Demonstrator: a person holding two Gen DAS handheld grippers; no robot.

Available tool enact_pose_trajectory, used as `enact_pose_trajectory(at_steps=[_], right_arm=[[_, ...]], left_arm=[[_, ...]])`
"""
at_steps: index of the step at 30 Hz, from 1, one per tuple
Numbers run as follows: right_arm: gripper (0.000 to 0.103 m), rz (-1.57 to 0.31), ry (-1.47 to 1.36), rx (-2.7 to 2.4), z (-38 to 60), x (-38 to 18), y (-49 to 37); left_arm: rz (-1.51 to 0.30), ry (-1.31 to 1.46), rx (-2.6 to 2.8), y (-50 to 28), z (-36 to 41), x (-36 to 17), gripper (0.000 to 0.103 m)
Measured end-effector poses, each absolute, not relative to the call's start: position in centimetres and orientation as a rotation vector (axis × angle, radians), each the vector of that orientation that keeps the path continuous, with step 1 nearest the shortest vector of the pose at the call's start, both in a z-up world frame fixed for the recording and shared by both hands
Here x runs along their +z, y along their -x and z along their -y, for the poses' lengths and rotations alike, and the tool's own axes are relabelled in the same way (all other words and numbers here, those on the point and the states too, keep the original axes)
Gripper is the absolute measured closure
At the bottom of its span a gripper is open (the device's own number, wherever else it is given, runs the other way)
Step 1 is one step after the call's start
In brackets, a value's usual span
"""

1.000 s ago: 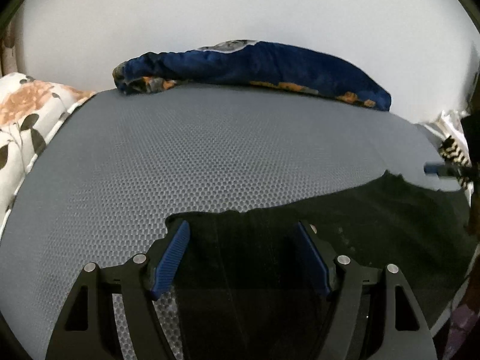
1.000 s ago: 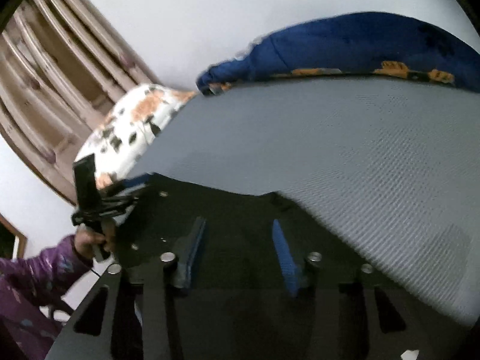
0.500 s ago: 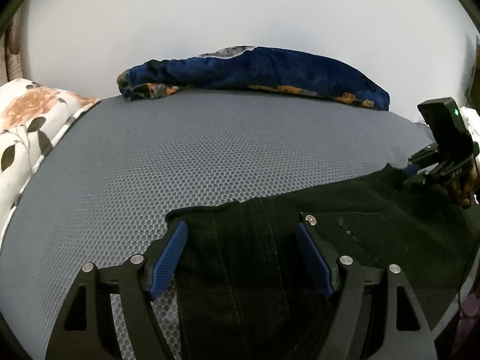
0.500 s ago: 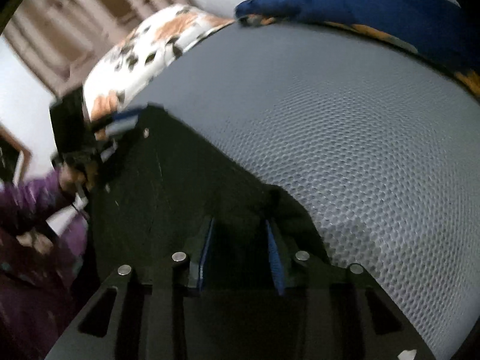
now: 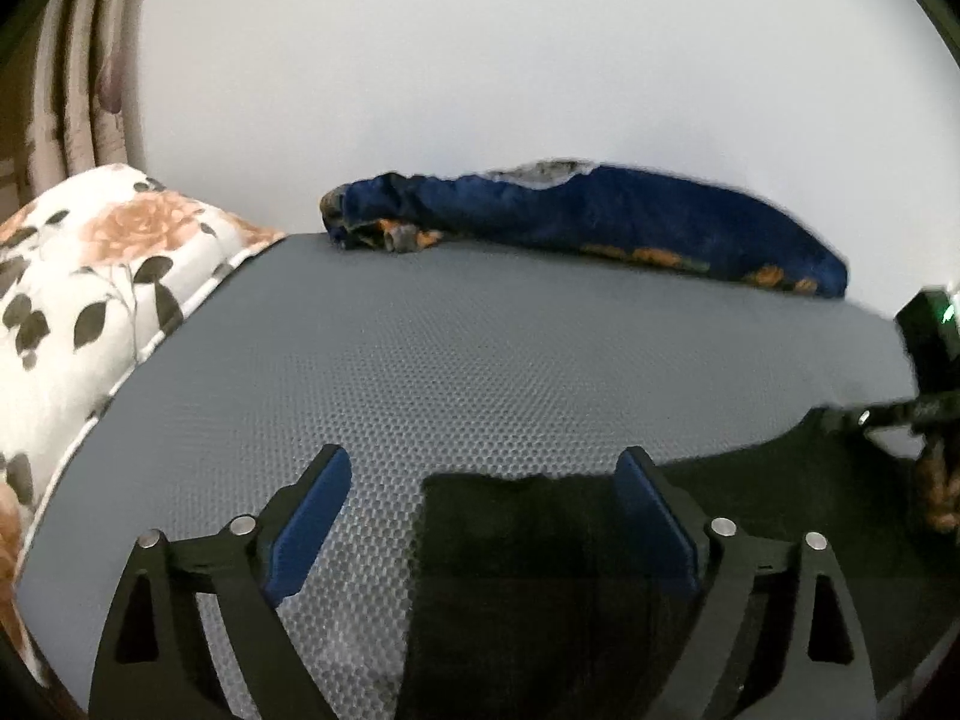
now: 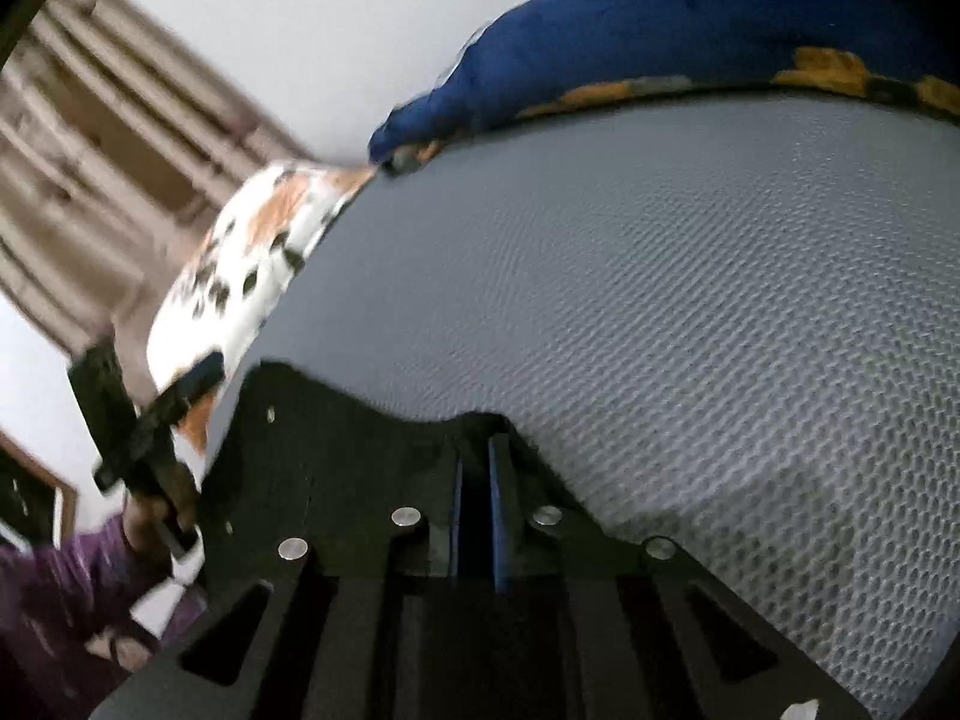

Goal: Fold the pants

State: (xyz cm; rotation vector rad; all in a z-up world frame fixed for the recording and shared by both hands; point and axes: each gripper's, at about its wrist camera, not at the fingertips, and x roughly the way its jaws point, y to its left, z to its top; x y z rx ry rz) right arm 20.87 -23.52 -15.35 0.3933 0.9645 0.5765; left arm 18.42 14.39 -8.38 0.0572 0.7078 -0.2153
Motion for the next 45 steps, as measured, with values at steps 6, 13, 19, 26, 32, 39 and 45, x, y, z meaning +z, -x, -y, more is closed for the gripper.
enact_pose_trajectory(at_steps=[6, 13, 19, 26, 32, 39, 45], right_arm=[[0.100, -1.071, -0.562, 0.537, 25.1, -17.6, -22.5], [0.099, -1.062, -0.573, 0.531, 24.9, -17.5, -22.3], [0.097, -1.037, -0.564, 0.517, 25.5, -17.4, -21.4], [0.096, -1.027, -0.536, 0.501, 25.0, -17.0, -21.2], [0.095, -1.013, -0.496, 0.481, 24.5, -16.6, -20.8], [0.095, -1.005, -0.462, 0.459, 23.6, -16.3, -20.5], [0.094, -1.000, -0.440, 0.441, 23.1, -16.1, -20.6]], left_arm=[[-0.798, -0.040, -0.202, -19.6, -15.3, -11.6, 0.005], [-0.691, 0.138, -0.098, -19.6, -19.6, -8.9, 0.005], [-0.721, -0.121, -0.091, -22.6, -16.8, -8.9, 0.005], [-0.702, -0.427, -0.196, -24.6, -11.8, -10.4, 0.005], [-0.702, -0.175, -0.240, -24.2, -15.7, -7.9, 0.006], [-0.840, -0.082, -0.399, -20.3, -19.3, -6.6, 0.005], [-0.993, -0.081, -0.600, -18.1, -18.6, -9.3, 0.007]])
